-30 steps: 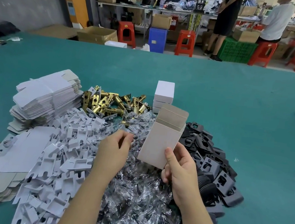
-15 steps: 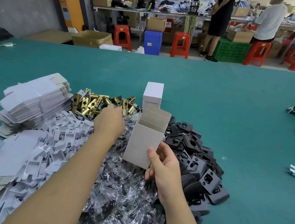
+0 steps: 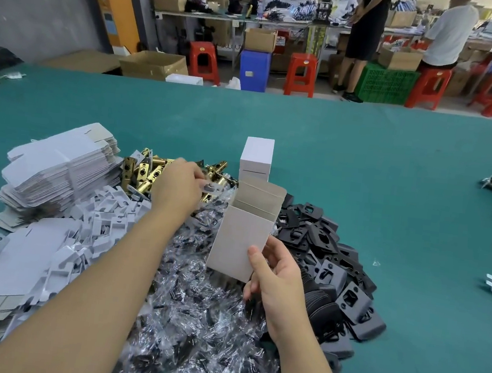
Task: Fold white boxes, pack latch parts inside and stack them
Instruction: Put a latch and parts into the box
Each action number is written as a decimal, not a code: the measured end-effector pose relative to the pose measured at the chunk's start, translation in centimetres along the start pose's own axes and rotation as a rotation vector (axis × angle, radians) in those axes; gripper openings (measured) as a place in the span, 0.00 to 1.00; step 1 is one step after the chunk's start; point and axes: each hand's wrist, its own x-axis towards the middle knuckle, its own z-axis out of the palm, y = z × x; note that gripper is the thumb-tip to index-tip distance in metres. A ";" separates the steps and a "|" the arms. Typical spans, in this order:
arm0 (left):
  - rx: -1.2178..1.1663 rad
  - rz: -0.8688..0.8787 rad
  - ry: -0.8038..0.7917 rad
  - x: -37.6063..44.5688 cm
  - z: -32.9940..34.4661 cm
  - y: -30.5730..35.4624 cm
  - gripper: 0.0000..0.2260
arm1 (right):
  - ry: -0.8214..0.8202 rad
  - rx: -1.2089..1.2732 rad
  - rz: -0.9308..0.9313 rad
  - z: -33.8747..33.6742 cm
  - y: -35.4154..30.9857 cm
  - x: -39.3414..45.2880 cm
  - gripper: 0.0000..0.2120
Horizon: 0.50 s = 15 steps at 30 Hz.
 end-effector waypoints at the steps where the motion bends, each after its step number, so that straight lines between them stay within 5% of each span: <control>1: -0.055 0.012 0.005 -0.4 -0.7 0.0 0.05 | 0.007 0.007 0.000 -0.1 0.0 0.1 0.12; 5: -0.223 0.064 -0.104 -3.7 -2.7 -0.4 0.04 | 0.032 0.033 0.015 -0.1 0.1 0.1 0.13; 10: -0.029 0.134 -0.417 -6.9 -2.8 -2.6 0.08 | 0.034 0.021 0.015 0.0 0.0 0.0 0.14; 15: -0.016 0.148 -0.550 -6.8 -3.1 -3.5 0.08 | 0.032 0.013 0.008 0.0 -0.1 -0.1 0.14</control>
